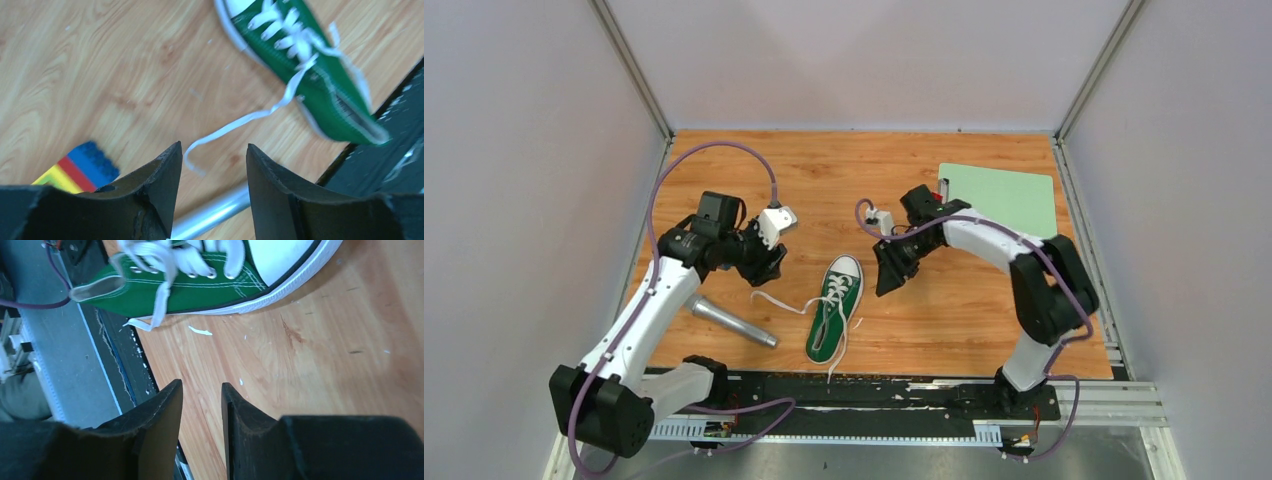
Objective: Tie the shoes
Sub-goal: Tie the shoelace on the shoe.
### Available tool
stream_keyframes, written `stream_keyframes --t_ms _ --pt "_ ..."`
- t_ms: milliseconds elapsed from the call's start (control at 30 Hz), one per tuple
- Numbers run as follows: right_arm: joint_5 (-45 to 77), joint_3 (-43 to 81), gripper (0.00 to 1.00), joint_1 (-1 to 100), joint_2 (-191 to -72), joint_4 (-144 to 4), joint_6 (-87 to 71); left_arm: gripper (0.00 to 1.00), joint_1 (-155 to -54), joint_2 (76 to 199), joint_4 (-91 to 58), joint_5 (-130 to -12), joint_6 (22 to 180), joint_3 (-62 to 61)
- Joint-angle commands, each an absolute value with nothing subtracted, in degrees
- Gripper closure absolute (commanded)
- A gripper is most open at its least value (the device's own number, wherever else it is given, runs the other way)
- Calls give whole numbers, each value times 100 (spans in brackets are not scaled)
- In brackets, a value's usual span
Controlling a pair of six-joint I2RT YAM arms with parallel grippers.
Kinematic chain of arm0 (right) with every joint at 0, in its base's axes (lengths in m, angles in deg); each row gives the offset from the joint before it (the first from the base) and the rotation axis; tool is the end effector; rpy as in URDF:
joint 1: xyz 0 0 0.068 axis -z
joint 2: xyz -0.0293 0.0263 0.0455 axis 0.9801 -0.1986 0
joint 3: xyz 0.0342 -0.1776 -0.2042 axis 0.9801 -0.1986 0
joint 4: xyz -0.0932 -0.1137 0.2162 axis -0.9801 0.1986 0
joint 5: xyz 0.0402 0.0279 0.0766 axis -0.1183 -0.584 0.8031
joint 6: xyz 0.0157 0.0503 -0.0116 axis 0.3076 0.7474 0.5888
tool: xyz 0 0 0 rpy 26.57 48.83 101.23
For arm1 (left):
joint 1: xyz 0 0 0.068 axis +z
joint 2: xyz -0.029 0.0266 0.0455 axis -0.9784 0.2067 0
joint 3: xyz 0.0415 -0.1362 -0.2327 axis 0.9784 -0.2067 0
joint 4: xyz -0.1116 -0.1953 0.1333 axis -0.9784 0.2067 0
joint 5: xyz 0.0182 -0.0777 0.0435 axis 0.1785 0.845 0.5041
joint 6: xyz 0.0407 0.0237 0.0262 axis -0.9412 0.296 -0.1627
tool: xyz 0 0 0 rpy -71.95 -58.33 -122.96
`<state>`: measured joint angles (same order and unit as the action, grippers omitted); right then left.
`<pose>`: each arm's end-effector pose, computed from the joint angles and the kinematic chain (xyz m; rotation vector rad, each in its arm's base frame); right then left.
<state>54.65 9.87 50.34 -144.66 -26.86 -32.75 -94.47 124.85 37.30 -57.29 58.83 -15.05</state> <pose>0.2653 0.1714 0.2231 -1.2131 2.3802 1.1618 0.1962 -0.0715 0.2951 1.1321 2.2317 -0.3851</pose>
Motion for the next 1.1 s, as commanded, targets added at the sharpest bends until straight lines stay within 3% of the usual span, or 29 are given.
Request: stream_keyframes --t_ms 0,167,300,400,500,633,800,900,1067 --pt "5467 1243 65 4682 -15435 -2930 -2669 43 -9488 12645 2830 -4334 7250 -1834" --pt "5582 1366 65 4293 -16082 -3075 -2527 45 -9606 13426 2605 -3952 7751 -1770" --pt "6192 1627 59 4271 -16570 -3042 -2292 44 -9774 14113 2305 -3352 8229 -1829" --pt "6477 1739 48 4275 -16775 -3042 -2182 44 -10037 14621 2004 -3327 8362 -1785" --pt "6636 1905 47 4293 -16978 -3051 -2060 46 -10107 15233 1818 -3353 8591 -1582" --pt "6521 2215 53 4412 -17276 -3199 -1710 57 -10098 16149 1670 -3303 8686 -1118" --pt "6631 2683 77 4847 -17660 -3268 -1524 74 -10092 16867 1325 -3044 8785 -833" --pt "6633 2744 80 5019 -17698 -3371 -1524 79 -10062 16998 1423 -3050 8728 -564" --pt "6556 2657 79 5134 -17618 -3420 -1524 79 -9965 16926 1520 -3203 8740 -350"
